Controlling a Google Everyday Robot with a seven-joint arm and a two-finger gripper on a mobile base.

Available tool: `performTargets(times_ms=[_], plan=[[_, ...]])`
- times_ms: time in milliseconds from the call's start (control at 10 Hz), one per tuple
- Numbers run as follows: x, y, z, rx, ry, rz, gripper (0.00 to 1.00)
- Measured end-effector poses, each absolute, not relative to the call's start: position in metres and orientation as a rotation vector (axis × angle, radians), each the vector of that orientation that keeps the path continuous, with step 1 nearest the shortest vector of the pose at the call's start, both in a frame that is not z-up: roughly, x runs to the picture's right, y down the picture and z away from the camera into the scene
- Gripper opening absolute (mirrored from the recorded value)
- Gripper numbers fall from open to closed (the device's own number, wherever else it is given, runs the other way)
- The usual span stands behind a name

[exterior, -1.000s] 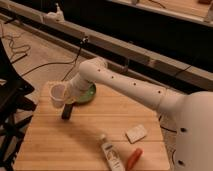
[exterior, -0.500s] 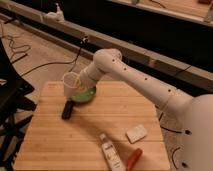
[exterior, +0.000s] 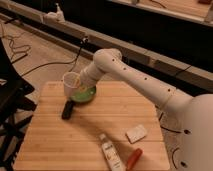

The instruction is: Place the ceramic cup in the ceramic bowl

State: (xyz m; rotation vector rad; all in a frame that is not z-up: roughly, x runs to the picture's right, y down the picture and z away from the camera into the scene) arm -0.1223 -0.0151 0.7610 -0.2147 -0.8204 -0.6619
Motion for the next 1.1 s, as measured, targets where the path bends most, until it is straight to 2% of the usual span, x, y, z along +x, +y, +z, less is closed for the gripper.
performTargets(times_ms=[400,800,1100], plan=[[-0.106,-0.065,0.818,-0.244,-0.697,-0.659,0.15],[-0.109,-0.062,0.862,-0.296,-0.703,-0.589,0.15],[-0.109,-0.059,0.866,-0.305,-0.709,-0.573,0.15]])
